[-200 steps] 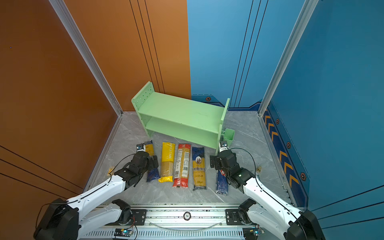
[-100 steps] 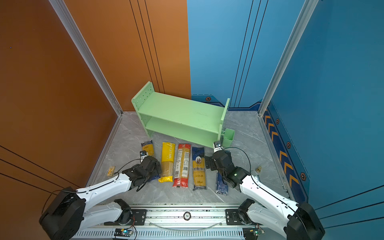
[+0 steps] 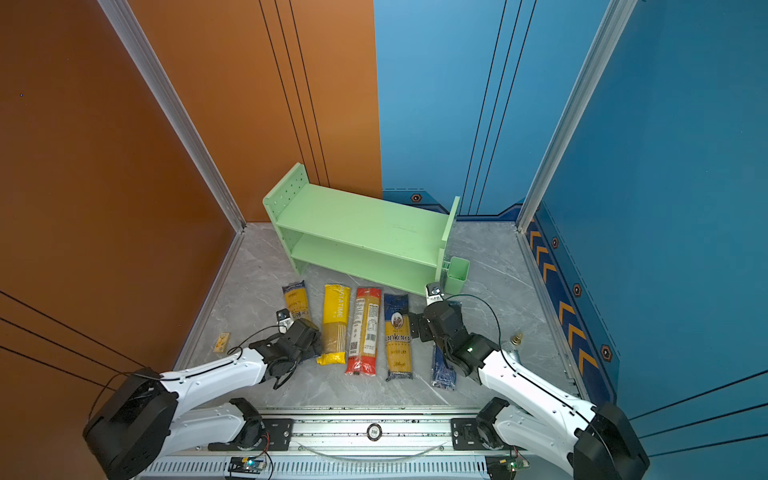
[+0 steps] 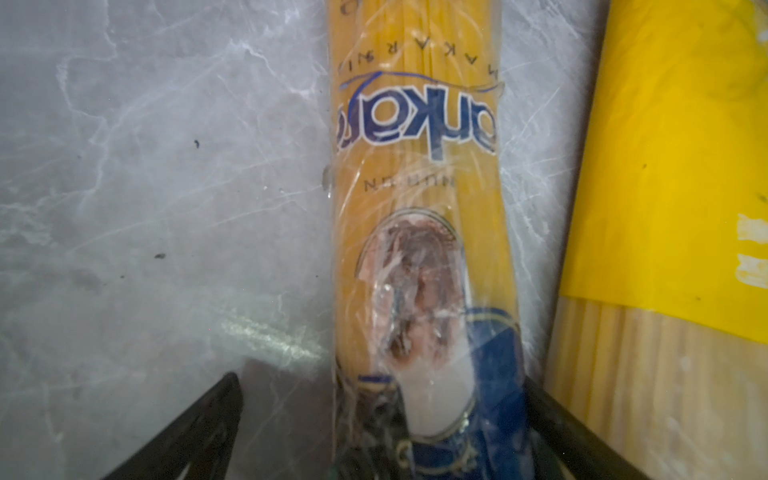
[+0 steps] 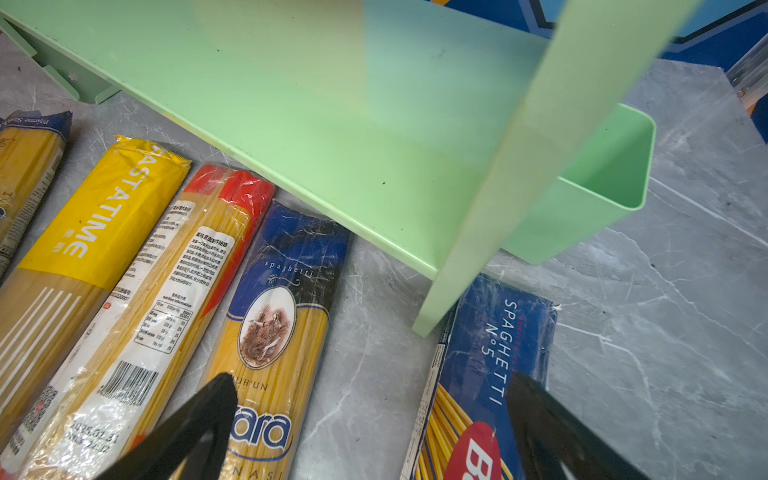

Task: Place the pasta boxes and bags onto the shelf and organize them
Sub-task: 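Lower the left gripper onto the ankara bag while the right moves over the Barilla box, then close the left gripper on the ankara bag's end and lift it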

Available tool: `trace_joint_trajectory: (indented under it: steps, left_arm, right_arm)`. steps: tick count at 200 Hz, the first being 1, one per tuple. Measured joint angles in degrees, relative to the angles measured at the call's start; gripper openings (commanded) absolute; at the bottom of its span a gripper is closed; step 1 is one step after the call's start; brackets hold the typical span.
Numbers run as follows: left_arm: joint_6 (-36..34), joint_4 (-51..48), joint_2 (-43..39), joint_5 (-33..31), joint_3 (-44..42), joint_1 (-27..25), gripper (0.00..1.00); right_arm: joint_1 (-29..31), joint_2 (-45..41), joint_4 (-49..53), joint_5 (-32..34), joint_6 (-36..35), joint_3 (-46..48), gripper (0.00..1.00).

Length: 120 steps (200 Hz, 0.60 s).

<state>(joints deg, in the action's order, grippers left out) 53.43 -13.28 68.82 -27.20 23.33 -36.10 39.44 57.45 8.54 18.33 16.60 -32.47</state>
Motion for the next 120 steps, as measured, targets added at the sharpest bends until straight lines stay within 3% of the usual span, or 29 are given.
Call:
trace_joint_trajectory:
  steps: [70,91,120]
  left_arm:
    - [0.46,0.79,-0.42,-0.83,-0.85,-0.35,0.87]
    - [0.63,1.49,-0.39,-1.03,-1.18,-0.35,0.72]
    - [0.66,2.58,-0.33,-1.25,-1.57,-0.35,0.63]
  right_arm:
    - [2.1,1.57,-0.24,0.22,0.0,0.0,0.99]
    - [2.25,1.7,-0.52,0.24,0.0,0.0,0.98]
    - [2.25,1.7,-0.61,0.42,0.0,-0.02,0.98]
